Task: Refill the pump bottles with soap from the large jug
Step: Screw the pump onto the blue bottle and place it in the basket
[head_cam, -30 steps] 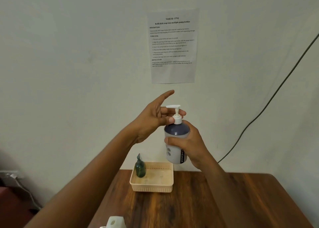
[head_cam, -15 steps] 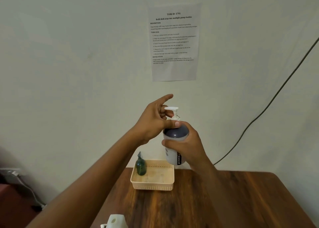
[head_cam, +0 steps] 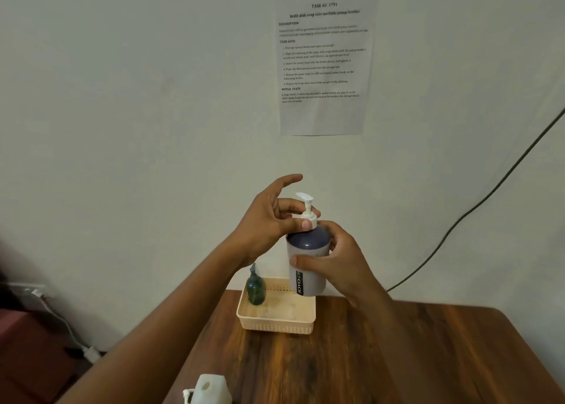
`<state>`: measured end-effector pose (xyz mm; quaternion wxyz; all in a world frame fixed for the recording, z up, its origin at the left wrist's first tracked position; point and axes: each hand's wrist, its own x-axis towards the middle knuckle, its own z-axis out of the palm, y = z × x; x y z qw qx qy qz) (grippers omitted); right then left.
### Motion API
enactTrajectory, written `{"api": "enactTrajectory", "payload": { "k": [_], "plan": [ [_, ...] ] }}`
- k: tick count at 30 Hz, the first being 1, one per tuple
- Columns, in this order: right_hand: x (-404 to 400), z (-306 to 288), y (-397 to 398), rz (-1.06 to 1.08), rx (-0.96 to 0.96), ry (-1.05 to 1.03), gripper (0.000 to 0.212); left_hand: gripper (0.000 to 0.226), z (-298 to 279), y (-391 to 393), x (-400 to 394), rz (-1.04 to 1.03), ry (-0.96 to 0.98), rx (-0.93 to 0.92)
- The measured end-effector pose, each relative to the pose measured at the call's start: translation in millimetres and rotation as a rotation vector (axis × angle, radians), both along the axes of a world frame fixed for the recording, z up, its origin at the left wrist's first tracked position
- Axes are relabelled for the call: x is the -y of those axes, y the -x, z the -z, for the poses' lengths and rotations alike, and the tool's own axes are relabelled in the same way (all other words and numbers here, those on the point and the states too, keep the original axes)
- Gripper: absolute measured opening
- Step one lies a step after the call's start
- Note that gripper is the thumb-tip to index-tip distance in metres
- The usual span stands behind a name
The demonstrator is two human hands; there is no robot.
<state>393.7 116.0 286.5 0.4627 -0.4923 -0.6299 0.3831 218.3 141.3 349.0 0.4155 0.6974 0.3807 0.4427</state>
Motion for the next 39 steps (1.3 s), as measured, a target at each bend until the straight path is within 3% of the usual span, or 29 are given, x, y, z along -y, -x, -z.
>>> {"api": "enactTrajectory", "payload": {
  "k": [7,15,19,27,39],
  "plan": [
    [-37.7,56.9,32.7,0.179,0.091,-0.036,0.079,0.068,55.5,38.0,-23.6,-0.336,-0.107,-0.309],
    [-83.8,123.7,64.0,0.232,0.171,-0.045,0.077,0.094,166.8,80.6,-70.4,-0.373,-0.199,-0.757],
    [-110.6,157.6,78.2,0.244,0.193,0.0,0.08,0.096,214.2,98.1,-98.8,-0.397,-0.221,-0.929],
    [-161.0,226.9,101.3,0.292,0.246,0.058,0.078,0.089,285.4,120.4,-136.4,-0.345,-0.14,-0.999],
    [-216.1,321.0,123.0,0.305,0.314,0.214,0.082,0.092,338.5,136.8,-155.4,-0.28,-0.106,-1.043]
  ]
}}
